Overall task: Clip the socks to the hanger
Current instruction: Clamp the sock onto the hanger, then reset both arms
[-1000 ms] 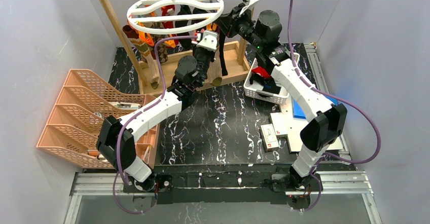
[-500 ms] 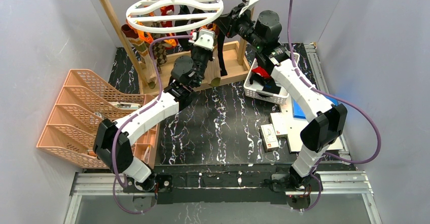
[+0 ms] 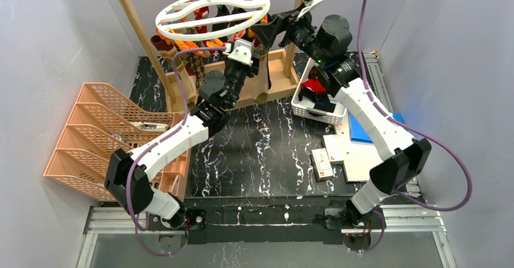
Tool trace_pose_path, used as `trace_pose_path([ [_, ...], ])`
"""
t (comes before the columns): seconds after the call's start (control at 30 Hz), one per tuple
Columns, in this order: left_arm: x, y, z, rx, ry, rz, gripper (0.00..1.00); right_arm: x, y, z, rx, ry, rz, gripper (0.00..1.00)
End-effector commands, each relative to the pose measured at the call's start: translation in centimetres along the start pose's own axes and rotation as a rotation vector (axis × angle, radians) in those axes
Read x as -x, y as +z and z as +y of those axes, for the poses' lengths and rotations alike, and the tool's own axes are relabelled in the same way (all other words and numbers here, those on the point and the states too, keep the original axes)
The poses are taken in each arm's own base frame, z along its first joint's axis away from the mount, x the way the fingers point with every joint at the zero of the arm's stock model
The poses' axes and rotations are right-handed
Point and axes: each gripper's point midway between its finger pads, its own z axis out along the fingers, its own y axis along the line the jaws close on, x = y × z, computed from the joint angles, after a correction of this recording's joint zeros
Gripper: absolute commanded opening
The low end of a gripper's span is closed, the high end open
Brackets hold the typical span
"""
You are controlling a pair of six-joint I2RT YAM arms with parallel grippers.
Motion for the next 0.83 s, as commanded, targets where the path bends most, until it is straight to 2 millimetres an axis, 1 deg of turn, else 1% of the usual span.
trace_pose_path([
  [0.0,3.3,-2.0,1.4,-0.01,-0.022,-0.065,0.62,4.3,-3.1,2.3,0.013,0.049,-0.077,0.99],
  [0.07,3.0,-3.0,1.4,-0.022,-0.026,-0.044,0.78,4.3,-4.4,2.3,-0.01,0.071,-0.079,0.99],
  [0.13,2.6,-4.3,1.9,-0.016,-0.037,-0.022,0.88,4.0,-5.9,2.0,-0.052,0.09,-0.085,0.99],
  [0.17,1.8,-5.2,2.0,-0.012,-0.054,0.0,0.93,4.0,-6.8,2.0,-0.07,0.105,-0.092,0.99],
  [0.2,1.7,-5.9,2.5,0.003,-0.074,0.009,0.97,3.6,-7.6,1.7,-0.1,0.117,-0.086,0.99],
  [0.3,0.5,-8.6,3.0,0.018,-0.155,0.069,0.98,2.0,-9.9,0.1,-0.224,0.167,-0.054,0.99],
  [0.37,-0.9,-10.2,3.8,0.086,-0.257,0.123,0.98,1.3,-11.6,-1.9,-0.366,0.202,-0.054,0.99],
  [0.4,-1.8,-10.9,4.1,0.128,-0.335,0.166,0.99,0.3,-12.4,-2.9,-0.43,0.229,-0.032,0.99],
  [0.43,-2.9,-11.7,4.6,0.177,-0.379,0.215,0.98,0.1,-13.1,-3.7,-0.486,0.245,-0.041,0.99],
  [0.47,-3.8,-12.5,5.2,0.244,-0.426,0.265,0.98,-0.7,-13.9,-4.5,-0.548,0.258,-0.028,0.99],
  [0.5,-5.0,-13.5,6.3,0.348,-0.48,0.321,0.99,-0.9,-14.6,-5.3,-0.603,0.27,-0.033,0.99],
  [0.53,-5.8,-14.6,7.2,0.436,-0.509,0.365,0.98,-1.0,-15.2,-5.9,-0.651,0.28,-0.035,0.99],
  [0.57,-6.4,-15.5,7.8,0.479,-0.495,0.41,0.98,-1.2,-15.6,-6.2,-0.677,0.283,-0.028,0.99],
  [0.67,-6.9,-16.7,7.5,0.429,-0.447,0.465,0.98,-1.3,-16.6,-6.7,-0.728,0.274,-0.018,0.99],
  [0.77,-6.8,-17.7,7.7,0.419,-0.447,0.47,0.98,-0.8,-17.2,-6.8,-0.75,0.269,-0.032,0.99],
  [0.8,-6.4,-18.1,8.0,0.428,-0.46,0.462,0.98,-0.6,-17.4,-6.8,-0.753,0.265,-0.036,0.99],
])
